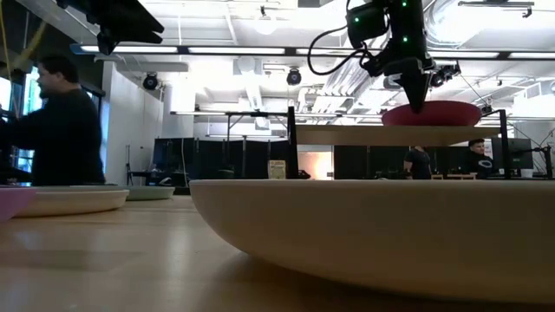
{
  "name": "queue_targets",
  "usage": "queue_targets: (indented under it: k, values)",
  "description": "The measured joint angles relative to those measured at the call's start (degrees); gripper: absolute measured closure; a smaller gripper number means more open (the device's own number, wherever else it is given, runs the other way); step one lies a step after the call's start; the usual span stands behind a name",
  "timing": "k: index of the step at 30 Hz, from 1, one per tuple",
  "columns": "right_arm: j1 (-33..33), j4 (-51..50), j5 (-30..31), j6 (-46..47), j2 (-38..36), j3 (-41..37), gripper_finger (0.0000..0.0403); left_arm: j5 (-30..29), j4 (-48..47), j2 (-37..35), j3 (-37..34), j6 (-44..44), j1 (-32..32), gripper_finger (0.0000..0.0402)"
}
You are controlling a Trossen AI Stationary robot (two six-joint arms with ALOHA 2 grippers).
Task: Place and stack plates onto a shelf
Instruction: Put the pink plate on the shelf
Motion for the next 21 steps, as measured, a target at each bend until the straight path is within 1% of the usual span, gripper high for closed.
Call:
queue_targets:
  k: [10, 14, 18, 21]
  values:
    - [0.0, 0.5, -0.9, -1.3, 0.0, 0.0, 0.0398, 0.0, 0.0, 0.0, 0.0, 0.0, 0.0, 0.0298]
    - [-1.1, 0.7, -2.1, -1.3, 0.0, 0.0, 0.0371, 0.0, 0.2, 0.0, 0.0, 0.0, 0.0, 0.0298]
    - [-2.3, 0.5, -1.3, 0.0, 0.0, 0.0, 0.0337, 0.0, 1.0, 0.0, 0.0, 0.0, 0.0, 0.0298]
    - [-2.9, 0.3, -1.2, 0.0, 0.0, 0.0, 0.0325, 0.0, 1.0, 0.0, 0.0, 0.0, 0.0, 0.0298]
